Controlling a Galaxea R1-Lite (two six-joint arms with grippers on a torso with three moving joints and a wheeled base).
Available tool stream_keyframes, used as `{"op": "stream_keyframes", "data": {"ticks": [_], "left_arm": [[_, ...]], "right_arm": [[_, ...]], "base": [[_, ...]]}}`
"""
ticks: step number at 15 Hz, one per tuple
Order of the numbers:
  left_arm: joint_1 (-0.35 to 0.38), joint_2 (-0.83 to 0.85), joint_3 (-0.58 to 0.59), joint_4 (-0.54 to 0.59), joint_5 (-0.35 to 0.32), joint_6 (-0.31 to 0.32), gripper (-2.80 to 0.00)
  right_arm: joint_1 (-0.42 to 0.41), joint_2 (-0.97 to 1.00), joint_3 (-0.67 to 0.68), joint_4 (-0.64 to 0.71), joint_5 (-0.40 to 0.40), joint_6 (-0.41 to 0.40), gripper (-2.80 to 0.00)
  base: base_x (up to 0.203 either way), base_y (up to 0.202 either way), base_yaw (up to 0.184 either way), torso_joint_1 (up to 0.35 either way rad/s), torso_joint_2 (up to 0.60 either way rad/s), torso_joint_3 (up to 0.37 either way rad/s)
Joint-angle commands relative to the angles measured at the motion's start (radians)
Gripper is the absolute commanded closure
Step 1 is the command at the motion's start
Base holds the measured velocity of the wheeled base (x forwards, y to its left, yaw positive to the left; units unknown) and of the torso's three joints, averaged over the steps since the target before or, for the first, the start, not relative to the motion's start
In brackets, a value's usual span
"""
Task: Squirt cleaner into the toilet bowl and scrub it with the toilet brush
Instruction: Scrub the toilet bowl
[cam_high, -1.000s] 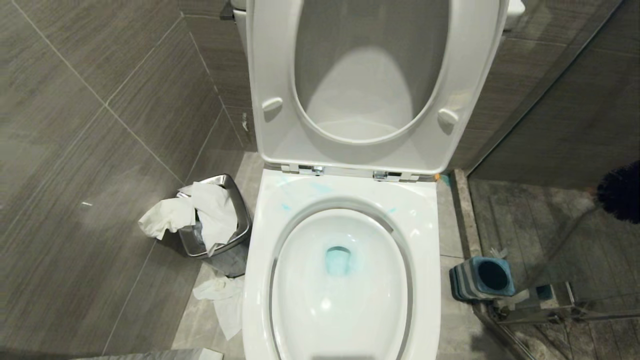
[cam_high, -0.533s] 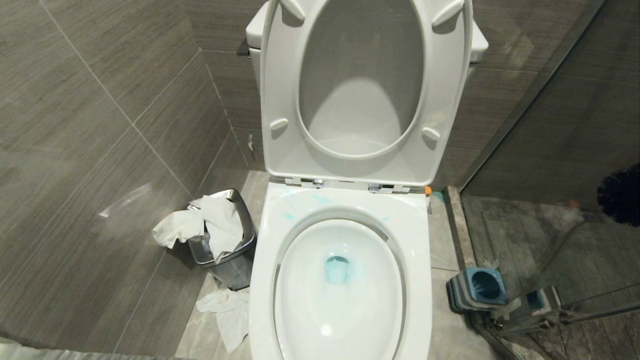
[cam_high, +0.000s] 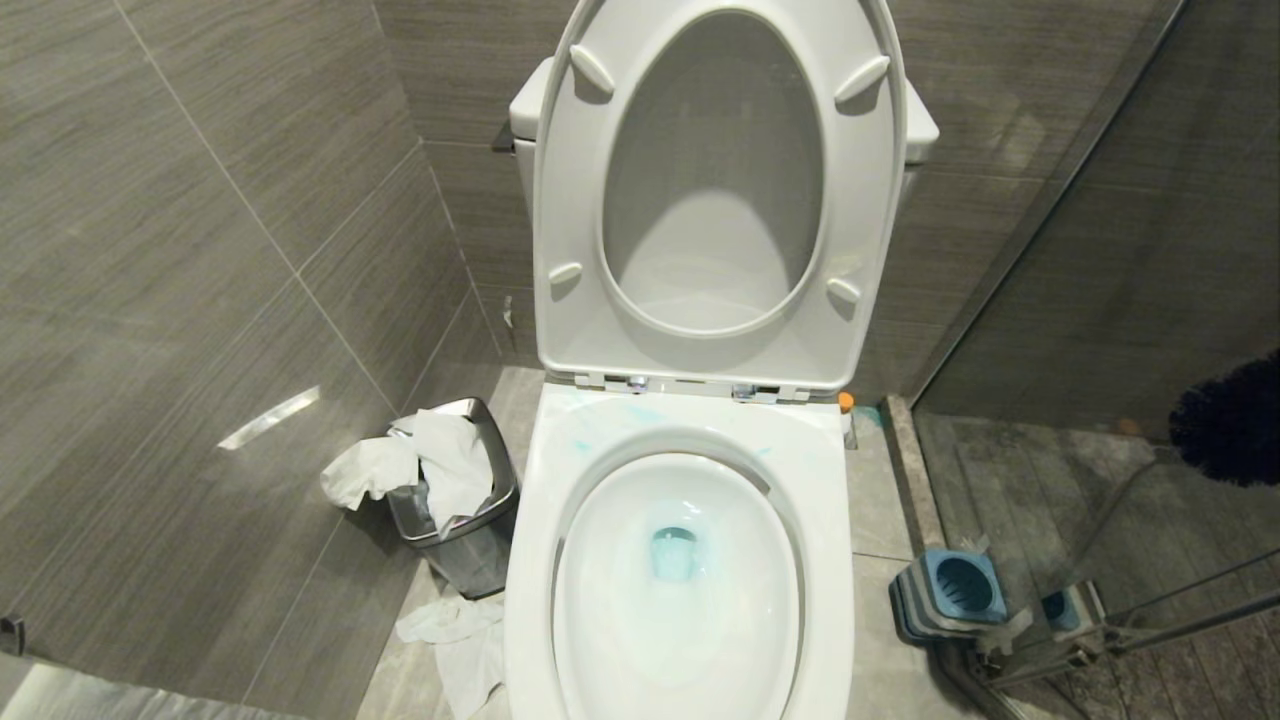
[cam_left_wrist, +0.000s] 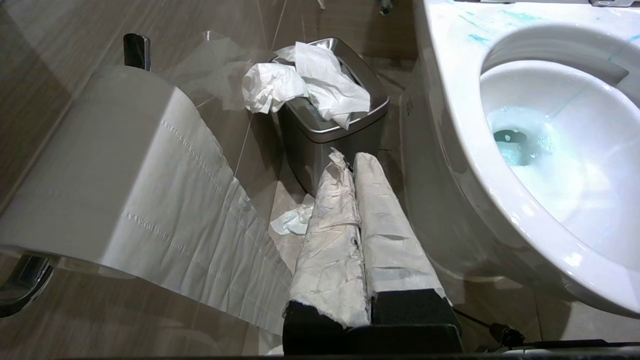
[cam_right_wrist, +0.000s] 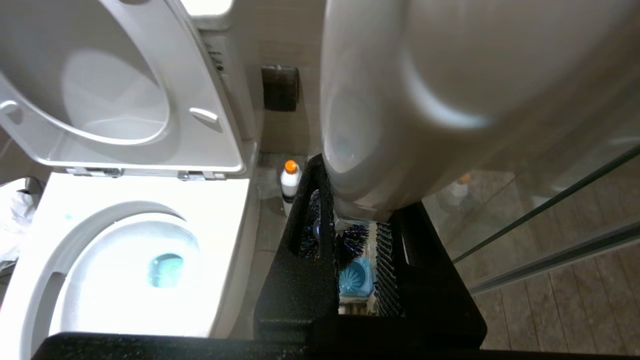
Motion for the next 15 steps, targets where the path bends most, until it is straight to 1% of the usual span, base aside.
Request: {"op": "stream_keyframes", "data": {"ticks": [1,2,3,6,8,9,11,12,15], "left_arm": [[0.000,0.001,0.002,0.000,0.000,0.000,0.00],[0.000,0.001,0.002,0.000,0.000,0.001,0.00],[0.000,0.001,0.002,0.000,0.000,0.001,0.00],[0.000,0.001,0.002,0.000,0.000,0.001,0.00],[0.000,0.001,0.002,0.000,0.000,0.001,0.00],[0.000,0.001,0.002,0.000,0.000,0.001,0.00],[0.000,0.001,0.002,0.000,0.000,0.001,0.00],[0.000,0.001,0.002,0.000,0.000,0.001,0.00],[0.000,0.001,0.002,0.000,0.000,0.001,0.00]], "right_arm": [[0.001,0.082,-0.011,0.001,0.004,0.005,0.00],[0.005,0.111,-0.019,0.001,0.007,0.014,0.00],[0.031,0.134,-0.029,0.002,0.016,0.019,0.00],[0.154,0.201,-0.064,0.029,0.021,0.030,0.00],[0.236,0.266,-0.117,0.068,0.005,0.051,0.00],[0.276,0.296,-0.139,0.074,-0.025,0.066,0.00],[0.405,0.344,-0.173,0.077,-0.121,0.094,0.00],[0.482,0.366,-0.186,0.075,-0.181,0.108,0.00],[0.709,0.453,-0.195,0.020,-0.412,0.147,0.00]], "base": [[0.000,0.000,0.000,0.000,0.00,0.000],[0.000,0.000,0.000,0.000,0.00,0.000],[0.000,0.000,0.000,0.000,0.00,0.000],[0.000,0.000,0.000,0.000,0.00,0.000],[0.000,0.000,0.000,0.000,0.00,0.000],[0.000,0.000,0.000,0.000,0.00,0.000],[0.000,0.000,0.000,0.000,0.00,0.000],[0.000,0.000,0.000,0.000,0.00,0.000],[0.000,0.000,0.000,0.000,0.00,0.000]]}}
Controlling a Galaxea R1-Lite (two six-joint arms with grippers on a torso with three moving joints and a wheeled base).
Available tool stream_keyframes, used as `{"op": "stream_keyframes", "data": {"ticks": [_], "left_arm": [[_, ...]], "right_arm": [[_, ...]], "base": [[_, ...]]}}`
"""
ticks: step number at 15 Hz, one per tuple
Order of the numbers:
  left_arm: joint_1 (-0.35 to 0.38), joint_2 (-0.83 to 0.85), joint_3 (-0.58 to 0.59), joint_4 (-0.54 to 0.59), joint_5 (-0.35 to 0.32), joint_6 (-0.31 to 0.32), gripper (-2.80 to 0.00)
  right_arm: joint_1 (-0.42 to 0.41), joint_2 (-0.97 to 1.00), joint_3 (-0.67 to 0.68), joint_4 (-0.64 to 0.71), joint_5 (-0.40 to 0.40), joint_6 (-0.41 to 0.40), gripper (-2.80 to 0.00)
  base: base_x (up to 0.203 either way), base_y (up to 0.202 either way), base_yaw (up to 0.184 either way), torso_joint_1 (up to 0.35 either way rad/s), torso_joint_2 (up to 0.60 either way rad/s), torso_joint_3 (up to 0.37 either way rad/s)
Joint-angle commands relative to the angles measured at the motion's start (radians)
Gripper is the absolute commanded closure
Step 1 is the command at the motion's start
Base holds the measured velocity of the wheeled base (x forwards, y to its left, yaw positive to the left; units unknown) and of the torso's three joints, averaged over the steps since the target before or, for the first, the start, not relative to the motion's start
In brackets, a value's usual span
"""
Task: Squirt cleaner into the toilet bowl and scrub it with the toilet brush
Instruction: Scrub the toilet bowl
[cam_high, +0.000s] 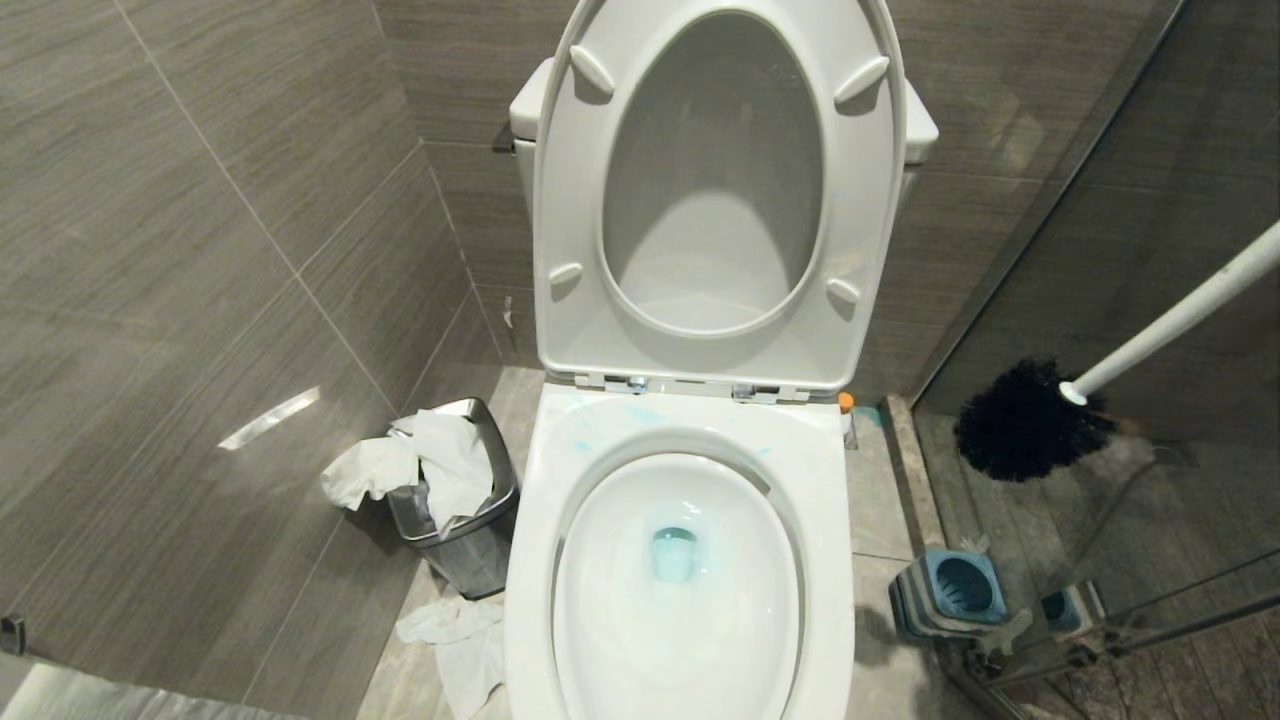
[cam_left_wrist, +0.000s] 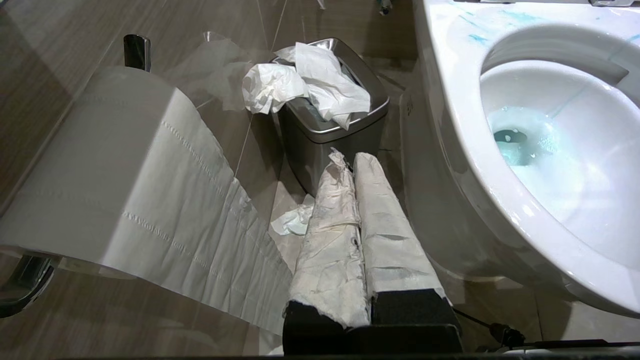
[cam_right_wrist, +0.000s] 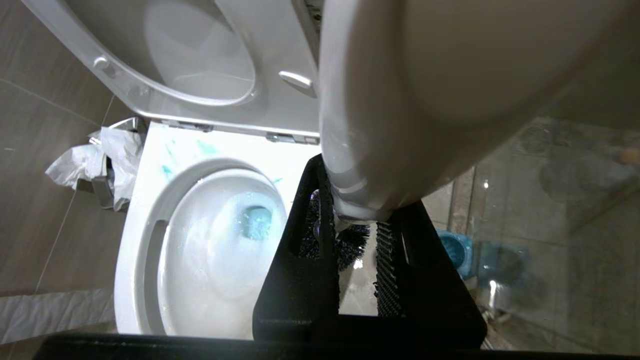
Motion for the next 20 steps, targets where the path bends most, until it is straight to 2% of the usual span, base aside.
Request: {"op": "stream_keyframes", "data": {"ticks": [1,4,6,8,11,15,20], "left_arm": [[0.000,0.001,0.002,0.000,0.000,-0.002,0.00],[0.000,0.001,0.002,0.002,0.000,-0.005,0.00],[0.000,0.001,0.002,0.002,0.000,-0.006,0.00],[0.000,0.001,0.002,0.002,0.000,-0.006,0.00],[0.000,0.001,0.002,0.002,0.000,-0.006,0.00],[0.000,0.001,0.002,0.002,0.000,-0.006,0.00],[0.000,0.001,0.002,0.002,0.000,-0.005,0.00]], "right_arm": [[0.190,0.108,-0.004,-0.054,-0.180,0.028,0.00],[0.371,0.265,-0.008,-0.181,-0.402,0.083,0.00],[0.457,0.351,-0.009,-0.254,-0.491,0.108,0.00],[0.534,0.418,-0.027,-0.273,-0.540,0.146,0.00],[0.616,0.481,-0.055,-0.273,-0.585,0.193,0.00],[0.632,0.535,-0.049,-0.272,-0.586,0.202,0.00],[0.633,0.662,-0.062,-0.280,-0.578,0.259,0.00]], "base": [[0.000,0.000,0.000,0.000,0.00,0.000],[0.000,0.000,0.000,0.000,0.00,0.000],[0.000,0.000,0.000,0.000,0.00,0.000],[0.000,0.000,0.000,0.000,0.00,0.000],[0.000,0.000,0.000,0.000,0.00,0.000],[0.000,0.000,0.000,0.000,0.00,0.000],[0.000,0.000,0.000,0.000,0.00,0.000]]}}
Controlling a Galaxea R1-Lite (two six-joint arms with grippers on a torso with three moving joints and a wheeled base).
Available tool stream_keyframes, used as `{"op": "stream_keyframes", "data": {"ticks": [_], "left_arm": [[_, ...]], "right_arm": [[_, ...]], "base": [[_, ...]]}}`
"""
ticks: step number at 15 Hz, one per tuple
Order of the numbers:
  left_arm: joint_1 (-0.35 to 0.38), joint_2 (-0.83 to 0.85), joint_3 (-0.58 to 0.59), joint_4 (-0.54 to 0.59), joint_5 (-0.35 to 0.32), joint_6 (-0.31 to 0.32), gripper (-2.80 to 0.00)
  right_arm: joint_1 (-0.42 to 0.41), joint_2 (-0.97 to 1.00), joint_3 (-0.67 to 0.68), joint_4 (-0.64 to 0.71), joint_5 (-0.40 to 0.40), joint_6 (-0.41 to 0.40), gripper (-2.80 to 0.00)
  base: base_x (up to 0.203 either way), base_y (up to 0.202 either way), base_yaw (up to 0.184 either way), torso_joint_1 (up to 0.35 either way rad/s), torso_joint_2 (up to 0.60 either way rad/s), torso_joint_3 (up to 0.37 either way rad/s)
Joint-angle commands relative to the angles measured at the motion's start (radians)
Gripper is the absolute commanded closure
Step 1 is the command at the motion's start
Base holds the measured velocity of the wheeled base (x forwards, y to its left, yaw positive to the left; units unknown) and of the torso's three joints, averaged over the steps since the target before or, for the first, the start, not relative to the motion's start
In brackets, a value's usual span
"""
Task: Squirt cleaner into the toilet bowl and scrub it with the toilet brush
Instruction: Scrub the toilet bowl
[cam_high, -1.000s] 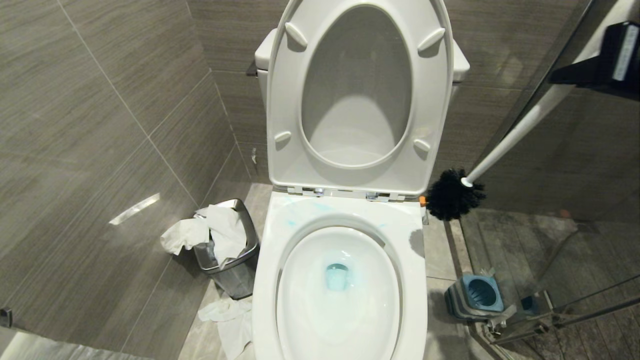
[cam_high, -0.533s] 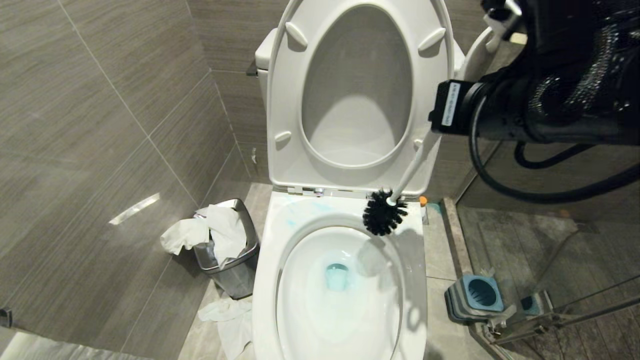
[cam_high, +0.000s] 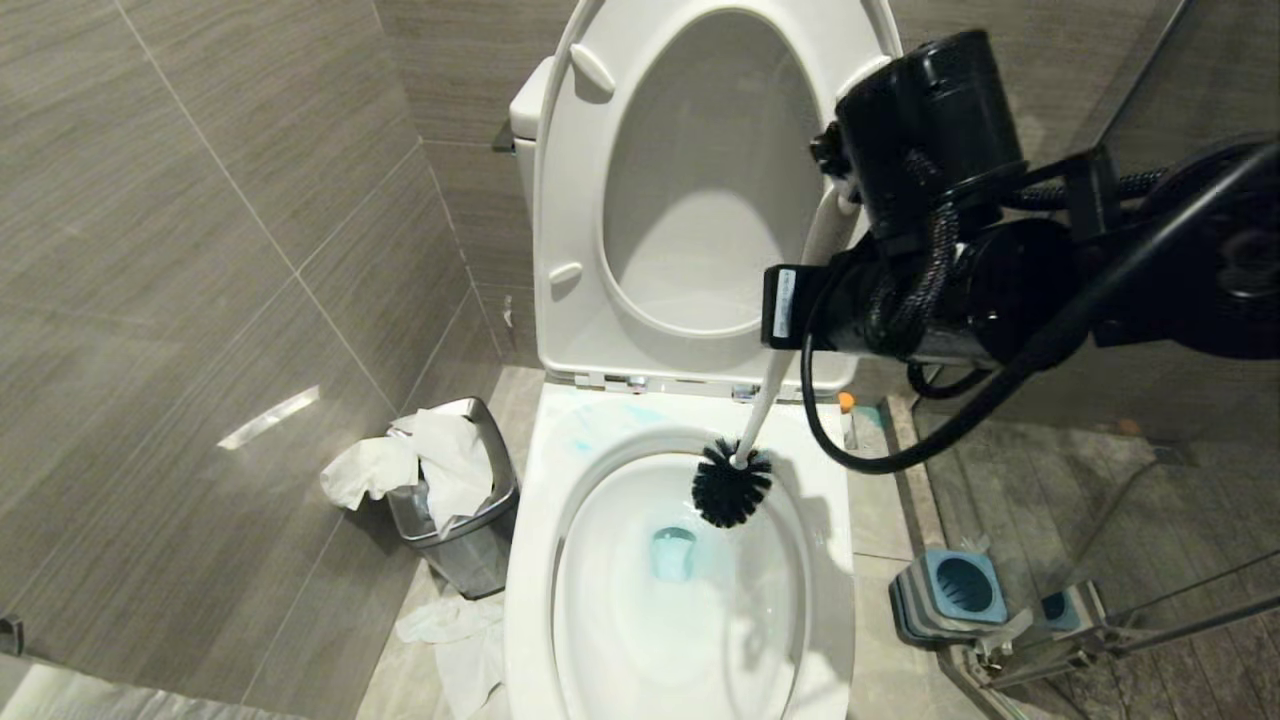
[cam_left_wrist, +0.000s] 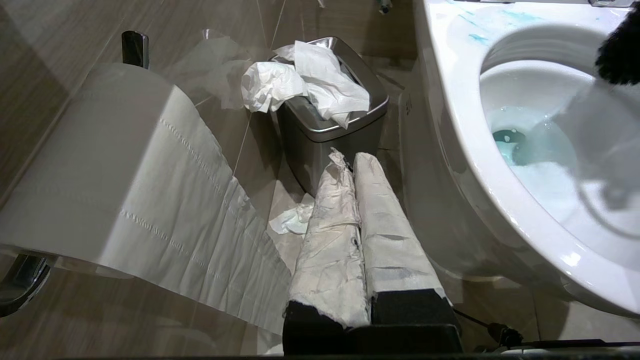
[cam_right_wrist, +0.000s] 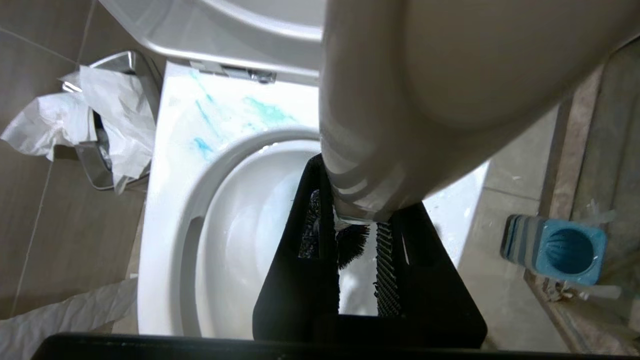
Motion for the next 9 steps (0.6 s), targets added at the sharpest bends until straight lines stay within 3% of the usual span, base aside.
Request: {"op": "stream_keyframes", "data": {"ticks": [1,9], "left_arm": [[0.000,0.001,0.002,0.000,0.000,0.000,0.00],[0.000,0.001,0.002,0.000,0.000,0.001,0.00]], "right_arm": [[0.001,0.089,-0.016,0.002,0.001,0.026,0.00],[-0.008,0.266,-0.062,-0.066,0.011,0.095,0.00]], "base": [[0.000,0.000,0.000,0.000,0.00,0.000],[0.000,0.000,0.000,0.000,0.00,0.000]]}}
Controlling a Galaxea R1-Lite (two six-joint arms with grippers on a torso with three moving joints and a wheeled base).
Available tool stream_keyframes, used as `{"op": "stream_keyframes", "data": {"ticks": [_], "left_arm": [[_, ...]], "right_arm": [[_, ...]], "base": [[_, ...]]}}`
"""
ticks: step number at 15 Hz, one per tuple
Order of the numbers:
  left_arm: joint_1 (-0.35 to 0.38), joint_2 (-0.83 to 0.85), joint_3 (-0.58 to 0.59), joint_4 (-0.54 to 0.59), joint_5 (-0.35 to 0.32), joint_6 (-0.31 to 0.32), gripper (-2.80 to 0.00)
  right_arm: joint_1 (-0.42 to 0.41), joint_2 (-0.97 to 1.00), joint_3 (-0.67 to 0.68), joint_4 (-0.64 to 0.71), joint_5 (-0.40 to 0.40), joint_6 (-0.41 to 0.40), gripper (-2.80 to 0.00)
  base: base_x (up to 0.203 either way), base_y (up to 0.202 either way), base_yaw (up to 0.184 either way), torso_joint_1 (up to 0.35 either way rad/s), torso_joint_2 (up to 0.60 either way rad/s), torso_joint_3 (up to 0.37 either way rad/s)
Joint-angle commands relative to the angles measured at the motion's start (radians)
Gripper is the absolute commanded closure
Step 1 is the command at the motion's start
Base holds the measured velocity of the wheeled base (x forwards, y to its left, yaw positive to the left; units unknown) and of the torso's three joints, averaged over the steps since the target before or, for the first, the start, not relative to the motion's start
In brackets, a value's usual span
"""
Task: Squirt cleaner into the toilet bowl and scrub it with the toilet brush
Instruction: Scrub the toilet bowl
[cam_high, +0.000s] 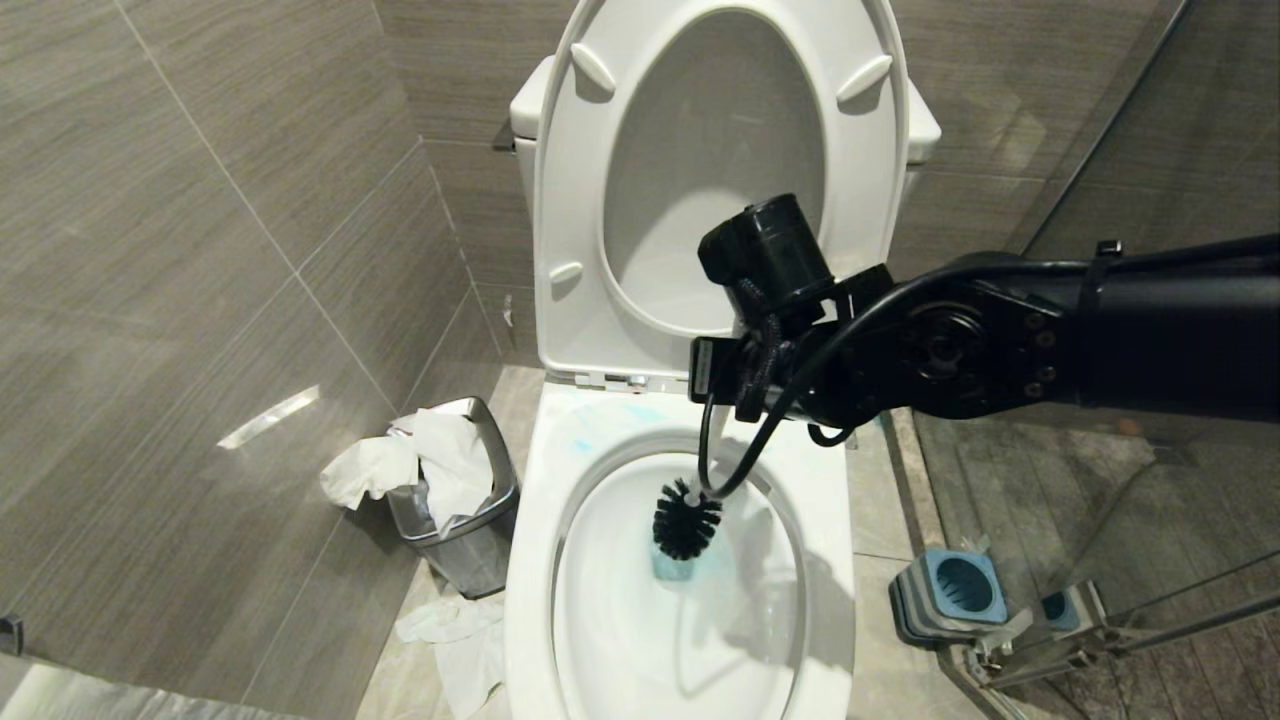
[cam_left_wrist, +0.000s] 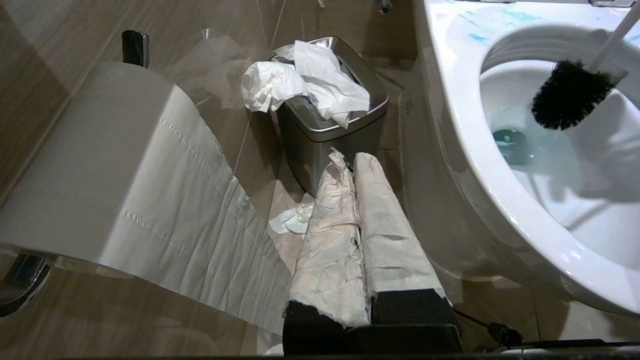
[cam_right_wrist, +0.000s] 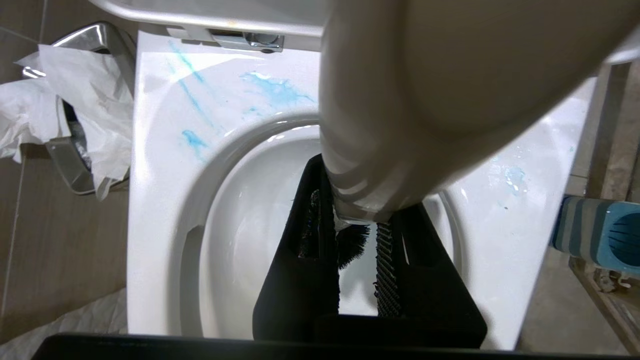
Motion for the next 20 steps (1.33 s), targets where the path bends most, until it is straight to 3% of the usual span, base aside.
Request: {"op": "stream_keyframes", "data": {"ticks": [1,7,10,15,20], "left_arm": [[0.000,0.001,0.002,0.000,0.000,0.001,0.00],[0.000,0.001,0.002,0.000,0.000,0.000,0.00],[0.000,0.001,0.002,0.000,0.000,0.001,0.00],[0.000,0.001,0.002,0.000,0.000,0.000,0.00],[0.000,0.001,0.002,0.000,0.000,0.001,0.00]], "right_arm": [[-0.008,0.061,0.002,-0.031,-0.003,0.004,0.00],[-0.010,0.150,0.040,-0.066,-0.010,0.046,0.00],[-0.012,0.188,0.110,-0.190,-0.015,0.035,0.00],[-0.011,0.196,0.134,-0.238,-0.065,0.014,0.00],[0.022,0.003,0.225,-0.250,-0.069,-0.024,0.00]], "base": [[0.000,0.000,0.000,0.000,0.00,0.000],[0.000,0.000,0.000,0.000,0.00,0.000],[0.000,0.000,0.000,0.000,0.00,0.000],[0.000,0.000,0.000,0.000,0.00,0.000],[0.000,0.000,0.000,0.000,0.00,0.000]]}}
